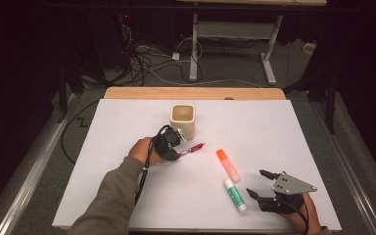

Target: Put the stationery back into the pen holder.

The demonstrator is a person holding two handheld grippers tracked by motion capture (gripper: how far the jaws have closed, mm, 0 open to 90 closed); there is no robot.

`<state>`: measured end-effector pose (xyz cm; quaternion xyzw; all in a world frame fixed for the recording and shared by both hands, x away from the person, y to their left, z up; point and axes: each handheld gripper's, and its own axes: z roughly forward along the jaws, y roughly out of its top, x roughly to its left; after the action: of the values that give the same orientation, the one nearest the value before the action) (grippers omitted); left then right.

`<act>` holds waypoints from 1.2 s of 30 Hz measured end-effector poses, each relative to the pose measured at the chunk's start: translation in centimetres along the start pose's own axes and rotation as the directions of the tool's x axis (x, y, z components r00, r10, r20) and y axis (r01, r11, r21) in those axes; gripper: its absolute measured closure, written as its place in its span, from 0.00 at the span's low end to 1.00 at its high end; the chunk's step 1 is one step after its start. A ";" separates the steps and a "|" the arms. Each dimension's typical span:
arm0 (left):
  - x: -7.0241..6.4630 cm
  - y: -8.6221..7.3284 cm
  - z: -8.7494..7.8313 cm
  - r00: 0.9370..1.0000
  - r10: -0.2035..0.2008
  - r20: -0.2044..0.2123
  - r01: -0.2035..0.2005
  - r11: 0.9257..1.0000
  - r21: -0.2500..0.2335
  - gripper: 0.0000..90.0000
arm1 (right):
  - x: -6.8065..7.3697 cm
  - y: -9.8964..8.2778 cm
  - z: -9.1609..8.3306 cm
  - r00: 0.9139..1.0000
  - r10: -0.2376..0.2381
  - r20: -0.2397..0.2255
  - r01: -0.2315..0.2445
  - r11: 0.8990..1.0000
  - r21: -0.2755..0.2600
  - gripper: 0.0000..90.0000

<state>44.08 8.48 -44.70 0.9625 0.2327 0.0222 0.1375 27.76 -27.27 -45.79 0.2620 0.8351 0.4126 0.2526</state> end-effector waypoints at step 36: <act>-5.6 1.3 -2.7 0.990 0.126 0.070 -0.114 0.982 -0.149 0.86 | 5.5 4.8 5.7 0.851 -0.460 0.253 0.467 0.883 0.034 0.33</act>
<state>39.38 5.55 -41.66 0.9624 0.1662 0.0091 0.2146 28.41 -18.02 -46.02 0.0999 0.8284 0.3143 0.4528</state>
